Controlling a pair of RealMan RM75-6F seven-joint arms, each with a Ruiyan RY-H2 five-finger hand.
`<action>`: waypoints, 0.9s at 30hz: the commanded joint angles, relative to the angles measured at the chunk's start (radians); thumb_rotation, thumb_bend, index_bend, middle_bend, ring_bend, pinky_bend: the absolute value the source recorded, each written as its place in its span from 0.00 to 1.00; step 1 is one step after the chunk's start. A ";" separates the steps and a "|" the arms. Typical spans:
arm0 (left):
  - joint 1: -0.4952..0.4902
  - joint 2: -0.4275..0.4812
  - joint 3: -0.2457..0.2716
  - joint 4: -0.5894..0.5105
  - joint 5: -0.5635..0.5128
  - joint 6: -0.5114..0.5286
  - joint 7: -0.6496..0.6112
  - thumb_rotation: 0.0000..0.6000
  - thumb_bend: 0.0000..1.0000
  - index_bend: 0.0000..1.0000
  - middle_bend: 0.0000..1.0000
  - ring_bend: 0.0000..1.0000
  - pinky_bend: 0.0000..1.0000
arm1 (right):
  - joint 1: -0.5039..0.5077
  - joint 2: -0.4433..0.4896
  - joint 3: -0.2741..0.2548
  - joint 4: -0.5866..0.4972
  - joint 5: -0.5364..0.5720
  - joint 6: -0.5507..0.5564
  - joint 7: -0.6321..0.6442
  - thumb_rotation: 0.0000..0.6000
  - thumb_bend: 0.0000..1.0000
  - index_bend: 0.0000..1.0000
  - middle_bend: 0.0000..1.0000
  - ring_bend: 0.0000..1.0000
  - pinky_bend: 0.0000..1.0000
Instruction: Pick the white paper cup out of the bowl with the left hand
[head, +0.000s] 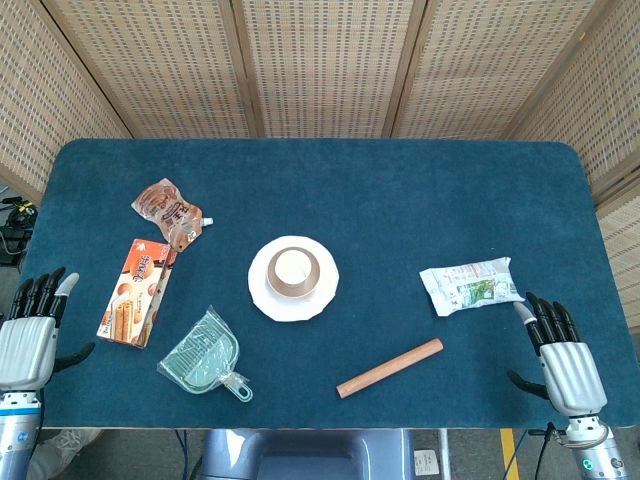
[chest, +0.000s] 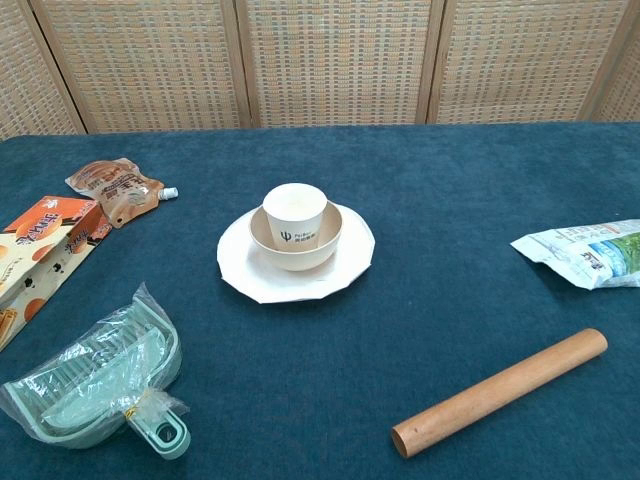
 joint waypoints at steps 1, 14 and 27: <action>0.000 0.000 0.000 0.000 0.000 0.000 0.000 1.00 0.04 0.00 0.00 0.00 0.00 | 0.000 0.000 0.000 0.000 0.000 -0.001 0.000 1.00 0.13 0.00 0.00 0.00 0.00; -0.014 -0.001 -0.008 -0.007 -0.010 -0.019 0.015 1.00 0.04 0.00 0.00 0.00 0.00 | 0.001 0.006 0.007 -0.004 0.011 -0.002 0.016 1.00 0.13 0.00 0.00 0.00 0.00; -0.257 0.016 -0.169 -0.092 -0.195 -0.303 0.146 1.00 0.17 0.13 0.00 0.00 0.00 | 0.020 0.013 0.032 0.016 0.071 -0.049 0.059 1.00 0.13 0.00 0.00 0.00 0.00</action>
